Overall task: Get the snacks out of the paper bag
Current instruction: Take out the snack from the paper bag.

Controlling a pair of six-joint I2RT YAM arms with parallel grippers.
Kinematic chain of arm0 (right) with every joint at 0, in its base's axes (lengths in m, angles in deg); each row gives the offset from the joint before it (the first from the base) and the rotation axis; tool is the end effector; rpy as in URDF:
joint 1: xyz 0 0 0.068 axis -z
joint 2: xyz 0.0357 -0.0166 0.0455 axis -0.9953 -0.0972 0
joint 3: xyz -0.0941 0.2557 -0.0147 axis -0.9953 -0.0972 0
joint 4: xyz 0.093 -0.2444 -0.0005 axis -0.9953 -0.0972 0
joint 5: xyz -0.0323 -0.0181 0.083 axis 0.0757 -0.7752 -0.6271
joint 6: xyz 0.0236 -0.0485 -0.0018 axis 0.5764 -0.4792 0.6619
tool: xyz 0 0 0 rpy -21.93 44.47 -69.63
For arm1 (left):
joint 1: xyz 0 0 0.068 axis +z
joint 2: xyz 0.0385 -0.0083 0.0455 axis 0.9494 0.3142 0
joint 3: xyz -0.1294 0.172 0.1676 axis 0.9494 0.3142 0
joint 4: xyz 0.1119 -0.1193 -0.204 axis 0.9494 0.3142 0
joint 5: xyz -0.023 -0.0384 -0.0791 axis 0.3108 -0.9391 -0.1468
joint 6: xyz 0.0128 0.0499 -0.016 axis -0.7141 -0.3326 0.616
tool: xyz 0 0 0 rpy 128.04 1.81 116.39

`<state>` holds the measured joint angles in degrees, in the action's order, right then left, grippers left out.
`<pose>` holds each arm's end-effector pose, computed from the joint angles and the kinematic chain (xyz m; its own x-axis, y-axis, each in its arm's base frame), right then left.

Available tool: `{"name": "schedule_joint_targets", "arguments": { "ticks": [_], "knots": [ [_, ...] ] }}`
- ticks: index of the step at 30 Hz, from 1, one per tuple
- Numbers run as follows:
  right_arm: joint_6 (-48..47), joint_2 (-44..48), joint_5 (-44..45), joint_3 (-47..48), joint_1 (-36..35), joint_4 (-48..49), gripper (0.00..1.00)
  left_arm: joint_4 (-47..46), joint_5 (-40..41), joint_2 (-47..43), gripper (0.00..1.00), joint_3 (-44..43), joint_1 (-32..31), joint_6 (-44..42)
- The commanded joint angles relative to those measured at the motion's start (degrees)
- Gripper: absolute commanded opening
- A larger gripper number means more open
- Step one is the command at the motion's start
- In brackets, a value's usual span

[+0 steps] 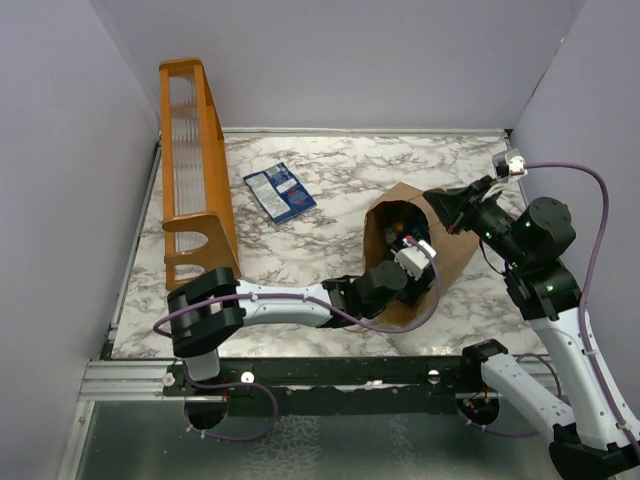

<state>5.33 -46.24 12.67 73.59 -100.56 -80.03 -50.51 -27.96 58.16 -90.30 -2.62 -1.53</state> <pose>0.1495 0.0554 0.4063 -0.1999 0.2413 -0.9496 -0.5422 0.7800 0.3123 0.1195 -0.3731 0.2524 -0.2275 0.1335 -0.9646 0.7484 0.6577 -0.0855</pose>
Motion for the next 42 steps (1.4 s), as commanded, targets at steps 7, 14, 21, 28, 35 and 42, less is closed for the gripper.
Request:
{"name": "schedule_joint_targets", "arguments": {
  "ticks": [7, 14, 21, 28, 35, 42],
  "knots": [
    [0.2, 0.9, -0.4, 2.4, -0.2, 0.4, 0.02, -10.5, -1.1, 7.1, 0.66, 0.5, 3.3, -1.8],
    [0.1, 0.5, -0.6, 2.6, -0.2, 0.2, 0.02, -14.7, -1.4, 8.9, 0.99, 2.0, 3.2, -1.0],
    [0.0, 0.3, -0.8, 2.8, -0.2, -0.1, 0.02, -14.2, 2.5, 12.0, 0.98, 0.3, 3.1, -3.2],
    [0.4, 0.2, -1.0, 3.0, -0.2, -0.2, 0.02, -10.2, 11.7, 18.0, 0.99, -6.3, 3.4, -6.2],
    [-0.1, 0.4, -0.6, 3.6, -0.2, -1.1, 0.02, -6.5, 15.8, 15.6, 0.76, -6.3, 4.4, -4.2],
    [-0.2, 0.6, -0.6, 3.3, -0.2, -1.0, 0.02, -4.1, 14.5, 10.1, 0.35, -3.1, 4.5, -1.5]
  ]
}}
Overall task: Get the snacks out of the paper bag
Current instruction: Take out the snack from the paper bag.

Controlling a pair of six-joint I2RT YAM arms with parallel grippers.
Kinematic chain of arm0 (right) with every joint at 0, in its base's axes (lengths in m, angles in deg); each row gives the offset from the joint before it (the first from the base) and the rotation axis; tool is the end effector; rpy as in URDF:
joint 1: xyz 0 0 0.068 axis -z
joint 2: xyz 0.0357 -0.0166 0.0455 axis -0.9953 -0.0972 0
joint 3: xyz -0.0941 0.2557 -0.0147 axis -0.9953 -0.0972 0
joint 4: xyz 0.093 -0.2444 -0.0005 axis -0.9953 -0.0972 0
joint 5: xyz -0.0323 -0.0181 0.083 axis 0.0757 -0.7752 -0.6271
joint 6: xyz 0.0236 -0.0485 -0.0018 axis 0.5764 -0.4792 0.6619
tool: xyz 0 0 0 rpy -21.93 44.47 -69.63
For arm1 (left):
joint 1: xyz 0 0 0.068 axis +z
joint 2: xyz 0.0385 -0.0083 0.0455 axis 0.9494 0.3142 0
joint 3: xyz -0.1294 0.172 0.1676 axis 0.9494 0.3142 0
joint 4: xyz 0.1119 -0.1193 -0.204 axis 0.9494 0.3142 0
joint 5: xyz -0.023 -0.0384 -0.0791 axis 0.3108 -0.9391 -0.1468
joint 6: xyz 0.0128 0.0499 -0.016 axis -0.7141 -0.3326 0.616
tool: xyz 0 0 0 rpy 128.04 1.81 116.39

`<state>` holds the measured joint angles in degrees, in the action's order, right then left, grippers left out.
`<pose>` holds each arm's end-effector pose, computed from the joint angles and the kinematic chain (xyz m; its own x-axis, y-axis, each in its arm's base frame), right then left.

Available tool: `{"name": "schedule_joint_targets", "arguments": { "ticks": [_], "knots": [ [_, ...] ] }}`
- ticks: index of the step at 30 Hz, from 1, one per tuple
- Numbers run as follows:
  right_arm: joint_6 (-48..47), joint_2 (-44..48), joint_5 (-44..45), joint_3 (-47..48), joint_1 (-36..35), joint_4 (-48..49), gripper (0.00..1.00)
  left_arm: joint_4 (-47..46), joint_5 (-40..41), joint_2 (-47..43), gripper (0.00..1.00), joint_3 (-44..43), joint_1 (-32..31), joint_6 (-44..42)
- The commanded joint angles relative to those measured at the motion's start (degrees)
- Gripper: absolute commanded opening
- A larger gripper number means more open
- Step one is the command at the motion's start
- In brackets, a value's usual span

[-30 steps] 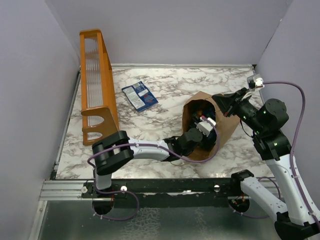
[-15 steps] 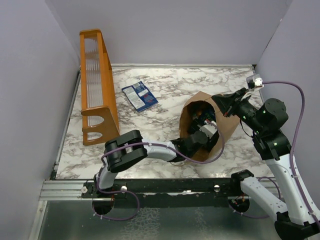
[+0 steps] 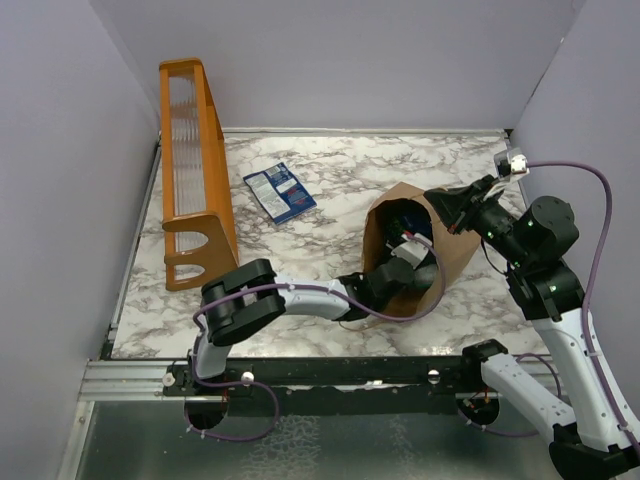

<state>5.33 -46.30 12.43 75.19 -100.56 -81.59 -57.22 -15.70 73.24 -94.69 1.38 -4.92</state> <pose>0.1465 0.0547 0.4125 -0.2012 0.2405 -0.9496 -0.5454 0.7777 0.3126 0.1648 -0.3989 0.1867 -0.1945 0.2035 -0.9596 0.5564 0.8285 0.0630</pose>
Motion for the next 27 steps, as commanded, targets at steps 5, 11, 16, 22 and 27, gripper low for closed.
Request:
{"name": "schedule_joint_targets", "arguments": {
  "ticks": [5, 11, 16, 22, 27],
  "knots": [
    [-0.7, 0.9, 0.0, 1.6, -0.2, 0.3, 0.02, 5.1, 0.8, -8.5, 0.2, 2.4, 0.5, 3.8],
    [-0.7, 0.9, 0.0, 1.3, -0.2, 0.5, 0.02, 7.0, 0.8, -8.5, 0.0, 1.3, 0.5, 3.3],
    [-0.8, 0.9, 0.2, 1.3, -0.2, 0.7, 0.02, 7.6, -2.1, -12.0, 0.0, 2.8, 0.6, 4.4],
    [-1.2, 0.8, 0.6, 0.8, -0.2, 1.0, 0.02, 9.0, -9.3, -22.2, 0.0, 7.4, 0.6, 6.0],
    [-1.5, 0.8, 1.3, 0.5, -0.2, 1.3, 0.02, 12.0, -16.7, -30.7, 0.0, 10.6, 0.5, 6.3]
  ]
}}
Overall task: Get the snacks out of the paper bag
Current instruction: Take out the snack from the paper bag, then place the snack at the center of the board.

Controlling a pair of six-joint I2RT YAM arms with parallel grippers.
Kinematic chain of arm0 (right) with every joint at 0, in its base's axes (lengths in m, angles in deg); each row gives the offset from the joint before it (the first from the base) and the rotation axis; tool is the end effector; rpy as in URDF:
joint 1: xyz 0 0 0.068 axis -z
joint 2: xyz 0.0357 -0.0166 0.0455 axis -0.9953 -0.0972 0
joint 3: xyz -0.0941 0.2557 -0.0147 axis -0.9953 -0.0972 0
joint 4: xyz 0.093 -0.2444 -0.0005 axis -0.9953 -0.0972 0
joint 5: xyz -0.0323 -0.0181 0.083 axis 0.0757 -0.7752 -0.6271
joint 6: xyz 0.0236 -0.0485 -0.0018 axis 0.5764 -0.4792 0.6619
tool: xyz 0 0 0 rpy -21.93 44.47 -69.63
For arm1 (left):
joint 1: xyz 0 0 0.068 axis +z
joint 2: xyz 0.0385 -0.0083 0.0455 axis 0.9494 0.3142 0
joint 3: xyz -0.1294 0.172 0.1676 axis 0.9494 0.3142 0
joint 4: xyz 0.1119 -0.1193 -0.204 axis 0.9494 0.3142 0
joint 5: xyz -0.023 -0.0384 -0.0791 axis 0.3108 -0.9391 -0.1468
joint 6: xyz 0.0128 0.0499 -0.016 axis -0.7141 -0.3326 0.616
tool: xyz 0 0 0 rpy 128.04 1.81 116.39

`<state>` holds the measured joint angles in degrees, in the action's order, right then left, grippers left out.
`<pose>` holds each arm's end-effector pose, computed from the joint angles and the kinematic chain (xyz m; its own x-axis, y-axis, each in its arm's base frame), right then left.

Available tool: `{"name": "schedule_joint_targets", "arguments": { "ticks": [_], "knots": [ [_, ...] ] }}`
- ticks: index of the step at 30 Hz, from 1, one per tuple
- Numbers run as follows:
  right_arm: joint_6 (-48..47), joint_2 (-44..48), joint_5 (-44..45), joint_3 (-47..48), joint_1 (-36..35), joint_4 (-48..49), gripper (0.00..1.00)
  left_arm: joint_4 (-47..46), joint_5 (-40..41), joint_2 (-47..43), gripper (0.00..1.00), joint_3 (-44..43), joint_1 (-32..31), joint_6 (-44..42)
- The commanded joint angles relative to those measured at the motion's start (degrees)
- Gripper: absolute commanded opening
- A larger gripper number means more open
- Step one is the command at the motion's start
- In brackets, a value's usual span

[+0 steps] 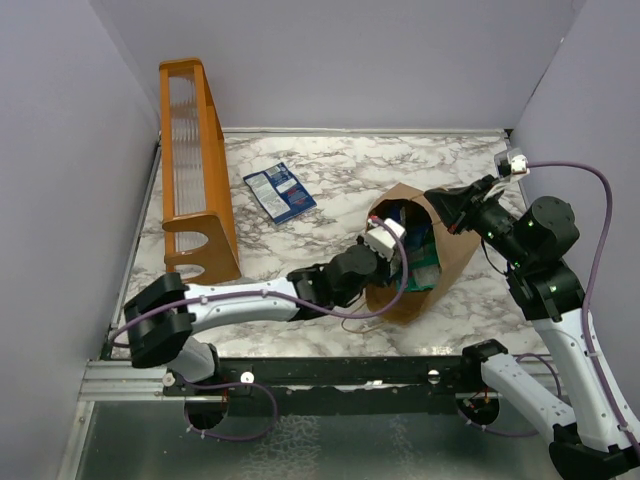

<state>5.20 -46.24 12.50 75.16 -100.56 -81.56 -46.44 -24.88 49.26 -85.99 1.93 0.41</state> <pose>0.1463 0.0546 0.4125 -0.1987 0.2392 -0.9504 -0.5452 0.7789 0.3100 0.1384 -0.3293 0.2748 -0.2489 0.0741 -0.9657 0.6493 0.7526 -0.1096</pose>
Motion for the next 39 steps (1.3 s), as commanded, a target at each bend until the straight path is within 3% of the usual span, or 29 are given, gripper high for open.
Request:
{"name": "schedule_joint_targets", "arguments": {
  "ticks": [1, 7, 12, 16, 21, 25, 30, 34, 39],
  "knots": [
    [-1.5, 0.7, 1.4, 0.5, -0.2, 1.3, 0.02, 1.9, -9.0, -8.3, 0.0, 2.5, 0.0, 0.9],
    [-1.7, 0.9, 1.6, 0.1, -0.2, 1.7, 0.02, 7.4, -18.5, -17.3, 0.0, 4.2, 0.0, -0.3],
    [-2.2, 1.1, 2.2, -0.5, -0.2, 1.6, 0.02, 13.8, -21.2, -25.2, 0.0, 4.7, 0.1, -0.6],
    [-2.3, 1.3, 2.3, -0.7, -0.2, 1.5, 0.02, 21.3, -19.1, -32.8, 0.0, 3.3, 0.0, -0.4],
    [-1.9, 0.4, 3.1, -0.2, -0.2, 2.8, 0.02, 29.6, -8.3, -37.9, 0.0, -1.1, 0.1, -0.6],
    [-0.7, -3.3, 5.0, 4.7, -0.2, 2.3, 0.02, 32.2, 3.8, -39.9, 0.0, -3.4, 0.0, 0.4],
    [0.4, -10.7, 14.2, 14.2, -0.2, -3.7, 0.02, 36.6, 16.0, -38.0, 0.0, -6.1, 0.3, 2.3],
    [-0.8, -15.8, 17.3, 19.0, -0.2, -5.2, 0.02, 36.9, 14.6, -34.8, 0.0, -7.8, 3.2, 1.7],
    [-2.3, -17.8, 19.4, 21.5, -0.2, -5.4, 0.02, 40.7, 5.9, -27.9, 0.0, -11.4, 13.8, 4.6]
  ]
}}
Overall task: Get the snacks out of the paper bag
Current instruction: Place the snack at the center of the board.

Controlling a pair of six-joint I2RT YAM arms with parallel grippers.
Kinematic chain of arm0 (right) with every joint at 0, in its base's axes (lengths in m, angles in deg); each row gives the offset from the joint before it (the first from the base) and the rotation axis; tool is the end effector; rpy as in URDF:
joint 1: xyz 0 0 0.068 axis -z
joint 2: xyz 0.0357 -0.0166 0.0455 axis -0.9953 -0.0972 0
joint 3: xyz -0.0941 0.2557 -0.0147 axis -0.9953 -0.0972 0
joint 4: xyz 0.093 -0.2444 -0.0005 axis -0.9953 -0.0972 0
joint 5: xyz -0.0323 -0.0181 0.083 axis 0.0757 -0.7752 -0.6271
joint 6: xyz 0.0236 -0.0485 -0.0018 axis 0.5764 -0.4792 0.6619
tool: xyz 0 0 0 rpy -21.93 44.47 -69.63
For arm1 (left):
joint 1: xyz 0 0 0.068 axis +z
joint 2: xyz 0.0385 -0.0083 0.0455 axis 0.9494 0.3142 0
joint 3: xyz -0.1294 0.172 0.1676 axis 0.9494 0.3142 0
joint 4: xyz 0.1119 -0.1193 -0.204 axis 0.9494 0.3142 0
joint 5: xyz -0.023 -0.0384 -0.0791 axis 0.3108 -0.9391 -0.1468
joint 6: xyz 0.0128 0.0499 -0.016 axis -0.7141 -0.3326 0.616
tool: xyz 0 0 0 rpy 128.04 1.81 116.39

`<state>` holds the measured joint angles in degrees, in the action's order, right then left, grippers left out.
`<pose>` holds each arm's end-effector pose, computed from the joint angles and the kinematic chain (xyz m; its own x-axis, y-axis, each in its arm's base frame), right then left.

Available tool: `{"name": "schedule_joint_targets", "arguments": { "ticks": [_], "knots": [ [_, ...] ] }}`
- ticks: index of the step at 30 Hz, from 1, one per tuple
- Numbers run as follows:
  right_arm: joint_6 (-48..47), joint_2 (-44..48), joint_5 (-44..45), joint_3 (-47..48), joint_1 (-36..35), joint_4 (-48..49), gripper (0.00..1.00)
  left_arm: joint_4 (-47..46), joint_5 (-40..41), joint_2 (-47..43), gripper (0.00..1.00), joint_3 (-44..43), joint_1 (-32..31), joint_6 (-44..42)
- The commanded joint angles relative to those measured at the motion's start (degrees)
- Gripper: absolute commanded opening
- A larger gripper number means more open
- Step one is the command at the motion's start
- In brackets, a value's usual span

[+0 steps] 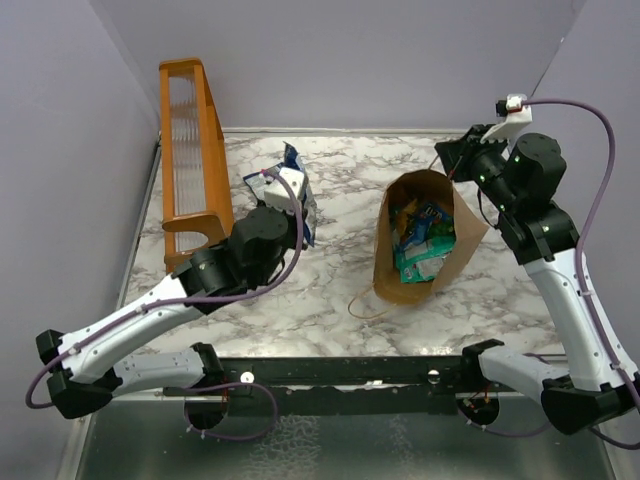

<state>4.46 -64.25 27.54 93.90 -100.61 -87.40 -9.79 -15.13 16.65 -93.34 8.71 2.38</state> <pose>0.2110 0.0640 0.4563 -0.2065 0.2409 -0.9483 -0.3021 0.9062 0.2959 0.1122 -0.1737 0.4087 -0.2114 -0.0566 -0.9757 0.4125 0.8999 -0.1416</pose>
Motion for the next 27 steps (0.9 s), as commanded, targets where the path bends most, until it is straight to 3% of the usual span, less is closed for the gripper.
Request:
{"name": "schedule_joint_targets", "arguments": {
  "ticks": [1, 8, 11, 14, 21, 27],
  "knots": [
    [-1.8, 0.5, 4.4, 2.6, -0.2, 0.5, 0.02, 5.6, -4.9, 6.6, 0.0, -5.4, 9.4, 2.9],
    [-2.7, 5.2, 2.2, -1.4, -0.2, 2.3, 0.04, 11.7, -8.8, 20.9, 0.0, -15.0, 21.5, 1.9],
    [-3.2, 7.1, 0.7, -2.6, -0.2, 3.0, 0.04, 13.1, -5.5, 28.8, 0.0, -19.7, 24.0, -1.1],
    [-3.5, 8.3, -0.4, -3.2, -0.2, 3.6, 0.04, 17.3, -7.0, 38.9, 0.0, -28.8, 27.4, -1.6],
    [-3.8, 9.9, -1.4, -3.7, -0.2, 3.6, 0.05, 30.6, -0.2, 62.2, 0.0, -49.1, 30.7, -3.5],
    [-3.7, 10.0, -1.8, -4.4, -0.2, 3.6, 0.05, 30.7, 2.1, 68.0, 0.0, -52.5, 32.4, -5.5]
  ]
}}
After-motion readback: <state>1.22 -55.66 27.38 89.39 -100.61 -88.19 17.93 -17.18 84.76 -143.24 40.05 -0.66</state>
